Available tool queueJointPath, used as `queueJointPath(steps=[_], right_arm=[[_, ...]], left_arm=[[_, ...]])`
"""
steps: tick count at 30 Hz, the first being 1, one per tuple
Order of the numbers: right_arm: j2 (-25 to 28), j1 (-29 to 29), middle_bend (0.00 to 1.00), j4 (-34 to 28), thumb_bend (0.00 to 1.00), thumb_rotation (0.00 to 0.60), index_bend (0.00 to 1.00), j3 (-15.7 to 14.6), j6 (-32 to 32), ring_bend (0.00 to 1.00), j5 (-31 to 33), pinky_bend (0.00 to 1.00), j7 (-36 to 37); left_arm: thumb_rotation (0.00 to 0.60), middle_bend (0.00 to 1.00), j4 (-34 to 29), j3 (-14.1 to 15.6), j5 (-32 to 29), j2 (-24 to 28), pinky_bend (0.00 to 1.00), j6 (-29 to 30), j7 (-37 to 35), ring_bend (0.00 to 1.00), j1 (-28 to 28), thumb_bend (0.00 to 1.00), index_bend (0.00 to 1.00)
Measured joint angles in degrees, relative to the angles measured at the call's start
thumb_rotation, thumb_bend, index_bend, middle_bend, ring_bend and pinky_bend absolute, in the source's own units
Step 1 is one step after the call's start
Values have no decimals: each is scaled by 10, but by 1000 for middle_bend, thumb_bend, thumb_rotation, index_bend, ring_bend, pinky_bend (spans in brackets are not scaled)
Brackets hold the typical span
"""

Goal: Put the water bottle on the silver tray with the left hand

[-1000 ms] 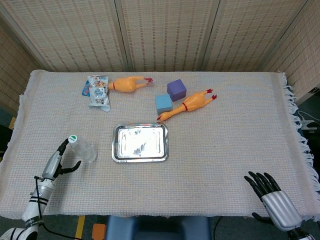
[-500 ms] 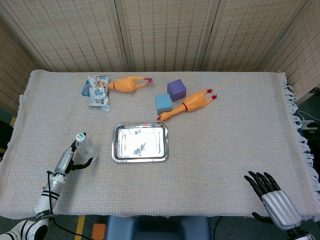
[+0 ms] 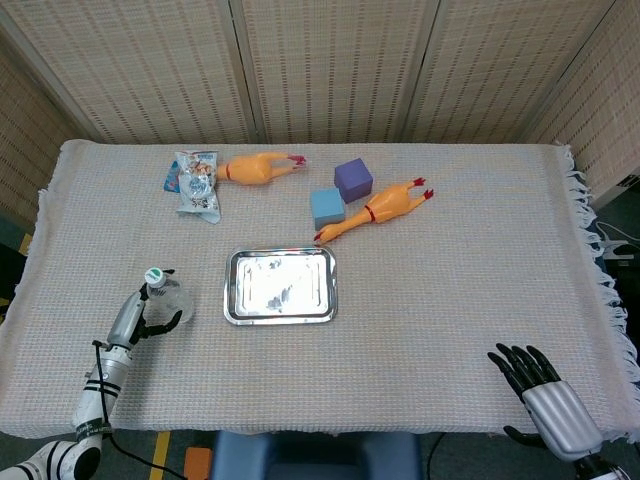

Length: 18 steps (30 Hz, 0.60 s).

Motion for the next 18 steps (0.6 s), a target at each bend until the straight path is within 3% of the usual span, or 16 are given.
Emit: queueJointPath(steps=[10, 18], right_arm=[[1, 1, 0, -1, 0, 600, 0, 0, -2, 0, 2, 0, 0], [1, 4, 0, -2, 0, 600, 0, -1, -12, 0, 8, 0, -2]], left_arm=[[600, 458, -14, -10, 3, 2, 458, 28, -4, 279, 8, 574, 364], [600, 478, -7, -42, 29, -16, 484, 113, -51, 303, 11, 639, 399]])
